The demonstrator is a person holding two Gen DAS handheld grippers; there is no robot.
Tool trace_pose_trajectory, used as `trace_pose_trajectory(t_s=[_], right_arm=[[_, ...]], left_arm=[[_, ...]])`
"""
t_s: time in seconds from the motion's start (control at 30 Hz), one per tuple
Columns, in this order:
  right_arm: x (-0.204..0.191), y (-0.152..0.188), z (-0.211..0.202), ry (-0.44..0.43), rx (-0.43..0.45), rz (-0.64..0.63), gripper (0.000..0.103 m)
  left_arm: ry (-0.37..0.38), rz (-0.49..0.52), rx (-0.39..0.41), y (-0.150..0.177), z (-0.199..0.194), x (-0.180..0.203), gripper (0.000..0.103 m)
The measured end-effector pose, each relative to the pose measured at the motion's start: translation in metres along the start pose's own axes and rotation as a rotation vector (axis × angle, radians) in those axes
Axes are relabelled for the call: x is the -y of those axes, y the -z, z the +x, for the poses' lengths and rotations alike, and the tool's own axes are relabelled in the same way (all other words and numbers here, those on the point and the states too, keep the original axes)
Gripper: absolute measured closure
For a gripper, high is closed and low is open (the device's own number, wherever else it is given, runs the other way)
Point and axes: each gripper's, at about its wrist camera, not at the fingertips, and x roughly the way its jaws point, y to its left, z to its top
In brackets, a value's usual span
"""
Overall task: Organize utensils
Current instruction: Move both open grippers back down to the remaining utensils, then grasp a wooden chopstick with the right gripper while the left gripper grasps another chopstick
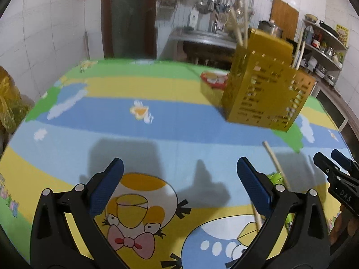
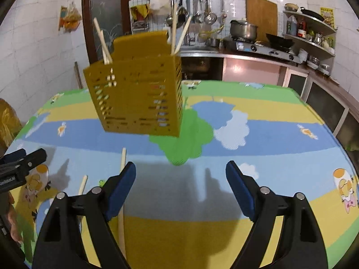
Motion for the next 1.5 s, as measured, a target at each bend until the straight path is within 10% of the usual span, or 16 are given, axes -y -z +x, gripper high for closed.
trace_pose_trajectory(t_s=[0.37,0.8,1.5], right_arm=[[-0.047,-0.010,0.043,-0.063,-0.091,-0.139,0.026],[-0.068,-0.012,0.071,-0.147,-0.208,-0.171,0.094],[0.028,0.013,0.035,-0.090,-0.217,-0.032,0.097]], left_arm=[[-0.044,-0.041,-0.063,0.004,0.020,-0.014,0.005],[-0.068,0.043,-0.045,0.008,0.023,-0.001,0.005],[0.011,0.000,-0.074,0.003,0.007,0.030,0.005]])
